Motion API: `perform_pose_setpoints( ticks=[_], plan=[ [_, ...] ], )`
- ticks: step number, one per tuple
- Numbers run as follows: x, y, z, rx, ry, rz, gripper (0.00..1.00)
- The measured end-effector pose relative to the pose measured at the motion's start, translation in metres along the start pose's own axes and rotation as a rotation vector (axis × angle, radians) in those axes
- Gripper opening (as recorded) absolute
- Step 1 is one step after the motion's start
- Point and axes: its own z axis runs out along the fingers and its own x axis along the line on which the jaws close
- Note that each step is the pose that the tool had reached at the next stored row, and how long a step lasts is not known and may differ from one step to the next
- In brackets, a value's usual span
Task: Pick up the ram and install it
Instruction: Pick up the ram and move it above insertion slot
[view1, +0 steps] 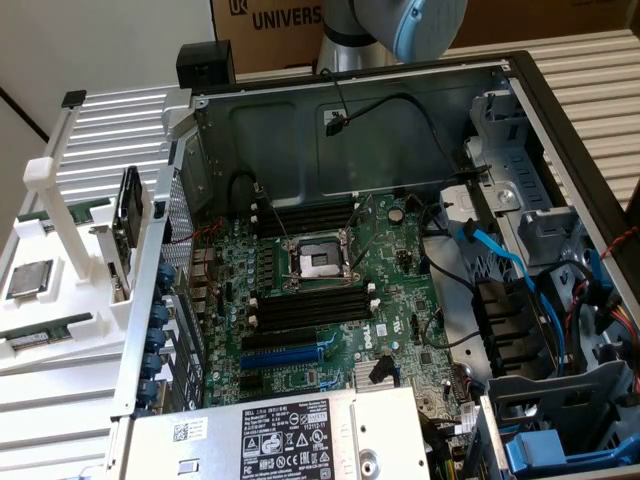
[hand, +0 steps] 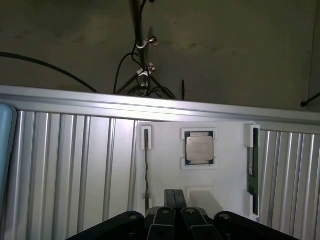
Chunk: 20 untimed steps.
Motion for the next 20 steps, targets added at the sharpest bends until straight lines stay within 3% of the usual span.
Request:
perform_pose_setpoints(
  ticks=[20],
  plan=[
    [0.015,-0.0110,0.0399,0.0003,-0.0019,0.000,0.10]
  ],
)
